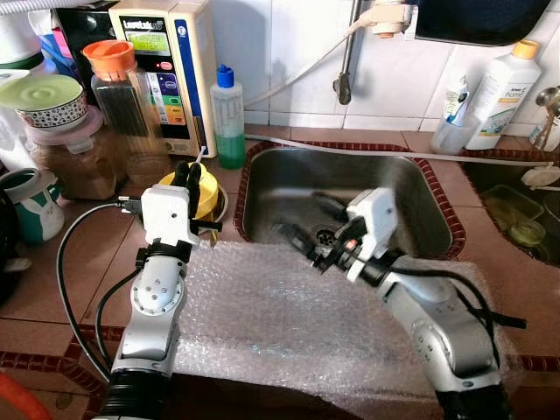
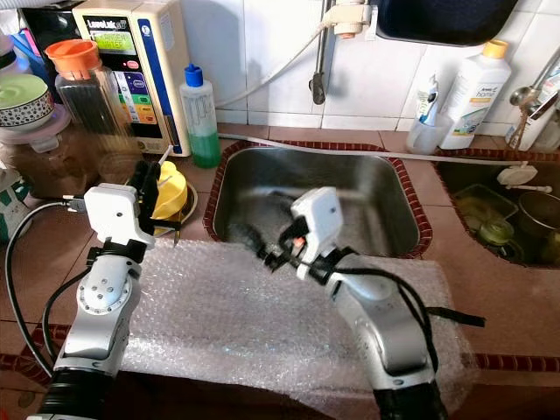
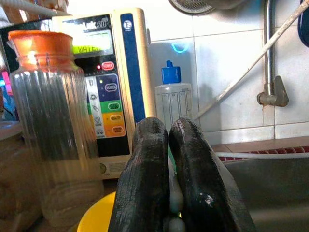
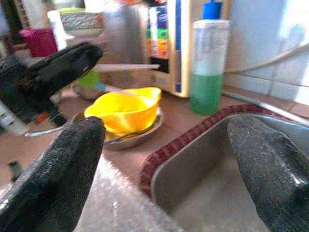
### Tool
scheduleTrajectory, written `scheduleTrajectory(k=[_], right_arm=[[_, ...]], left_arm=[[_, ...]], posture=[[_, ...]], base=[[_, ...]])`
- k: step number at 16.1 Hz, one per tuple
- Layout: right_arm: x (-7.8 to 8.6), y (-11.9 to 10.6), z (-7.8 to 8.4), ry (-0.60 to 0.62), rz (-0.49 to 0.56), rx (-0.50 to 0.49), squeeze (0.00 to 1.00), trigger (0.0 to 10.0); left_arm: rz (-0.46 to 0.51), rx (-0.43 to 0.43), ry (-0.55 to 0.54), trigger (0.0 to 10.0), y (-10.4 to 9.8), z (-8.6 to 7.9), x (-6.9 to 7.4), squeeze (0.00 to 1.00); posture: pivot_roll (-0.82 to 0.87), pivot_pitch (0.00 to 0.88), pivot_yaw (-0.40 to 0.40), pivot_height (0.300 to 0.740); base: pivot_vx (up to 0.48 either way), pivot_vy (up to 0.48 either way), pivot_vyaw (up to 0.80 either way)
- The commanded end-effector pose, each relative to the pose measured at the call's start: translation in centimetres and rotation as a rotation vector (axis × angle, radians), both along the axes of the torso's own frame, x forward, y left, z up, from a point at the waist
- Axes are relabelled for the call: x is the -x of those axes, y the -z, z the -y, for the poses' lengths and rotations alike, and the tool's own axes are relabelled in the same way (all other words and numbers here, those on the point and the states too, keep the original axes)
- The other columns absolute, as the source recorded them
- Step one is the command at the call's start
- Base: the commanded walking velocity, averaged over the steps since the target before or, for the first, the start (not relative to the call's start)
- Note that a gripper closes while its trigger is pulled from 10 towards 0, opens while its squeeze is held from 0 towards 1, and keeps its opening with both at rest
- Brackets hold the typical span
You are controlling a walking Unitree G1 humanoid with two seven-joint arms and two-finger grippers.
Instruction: Kitchen organization
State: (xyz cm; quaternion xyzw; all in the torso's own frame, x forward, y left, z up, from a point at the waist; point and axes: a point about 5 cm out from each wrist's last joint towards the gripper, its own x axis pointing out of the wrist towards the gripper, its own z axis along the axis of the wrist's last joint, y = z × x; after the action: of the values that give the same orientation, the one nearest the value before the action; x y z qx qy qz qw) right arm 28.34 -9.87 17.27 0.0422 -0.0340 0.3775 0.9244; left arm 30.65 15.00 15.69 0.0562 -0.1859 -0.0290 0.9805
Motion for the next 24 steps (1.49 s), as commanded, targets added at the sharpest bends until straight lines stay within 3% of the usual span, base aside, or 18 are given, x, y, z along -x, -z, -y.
scheduleTrajectory(k=[1, 2, 3, 5, 6, 12, 14, 15, 17, 19, 24], right_arm=[[-0.5, -0.2, 0.4, 0.035, -0.016, -0.022, 0.00, 10.0], [-0.9, -0.2, 0.8, 0.073, -0.023, -0.044, 0.00, 10.0], [-1.4, -0.3, 1.3, 0.145, -0.037, -0.075, 0.00, 10.0], [-2.4, -0.5, 2.4, 0.248, -0.054, -0.120, 0.00, 10.0], [-2.5, -0.6, 2.5, 0.259, -0.034, -0.094, 0.00, 10.0], [-2.5, -0.2, 2.3, 0.267, -0.022, -0.067, 0.00, 10.0], [-2.6, -0.3, 2.0, 0.248, -0.018, -0.057, 0.00, 10.0], [-2.6, -0.5, 1.9, 0.239, 0.013, -0.020, 0.00, 10.0], [-2.5, -0.6, 1.6, 0.179, 0.101, 0.123, 0.00, 10.0], [-2.5, -0.4, 1.7, 0.156, 0.131, 0.190, 0.00, 10.0], [-2.8, 0.0, 2.0, 0.037, 0.255, 0.420, 0.00, 10.0]], left_arm=[[0.023, 0.017, 0.036, 0.6, -1.0, 0.6, -0.2, 0.00], [0.008, 0.077, 0.064, 0.2, -1.2, 0.8, -0.4, 0.00], [-0.021, 0.156, 0.103, 0.5, -1.5, 1.2, -0.8, 0.00], [-0.107, 0.407, 0.222, 0.8, -2.0, 2.0, -1.8, 0.00], [-0.138, 0.481, 0.272, 0.1, -2.1, 2.3, -2.0, 0.00], [-0.165, 0.494, 0.284, 0.0, -2.2, 1.8, -2.1, 0.00], [-0.169, 0.538, 0.314, 0.0, -2.6, 2.0, -2.3, 0.00], [-0.182, 0.595, 0.343, 0.0, -2.8, 2.2, -2.3, 0.00], [-0.199, 0.628, 0.404, 0.0, -3.2, 2.8, -2.5, 0.00], [-0.220, 0.666, 0.460, 0.0, -3.5, 3.5, -2.4, 0.00], [-0.310, 0.658, 0.643, 0.0, -4.3, 7.0, -1.5, 0.00]], posture=[[-0.03, 0.000, 0.012, 0.740], [-0.03, 0.000, 0.012, 0.740], [-0.03, 0.000, 0.011, 0.740], [-0.03, 0.000, 0.011, 0.740], [-0.03, 0.000, 0.011, 0.740], [-0.03, 0.000, 0.015, 0.740], [-0.03, 0.000, 0.012, 0.740], [-0.03, 0.000, 0.012, 0.740], [-0.03, 0.000, 0.010, 0.740], [-0.03, 0.000, 0.009, 0.740], [-0.03, 0.000, 0.011, 0.740]], base=[[0.000, 0.000, 0.00], [0.000, 0.000, 0.00], [0.000, 0.000, 0.00], [0.000, 0.000, 0.00], [0.000, 0.000, 0.00], [0.000, 0.000, 0.00], [0.000, 0.000, 0.00], [0.000, 0.000, 0.00], [0.000, 0.000, 0.00], [0.000, 0.000, 0.00], [0.000, 0.000, 0.00]])
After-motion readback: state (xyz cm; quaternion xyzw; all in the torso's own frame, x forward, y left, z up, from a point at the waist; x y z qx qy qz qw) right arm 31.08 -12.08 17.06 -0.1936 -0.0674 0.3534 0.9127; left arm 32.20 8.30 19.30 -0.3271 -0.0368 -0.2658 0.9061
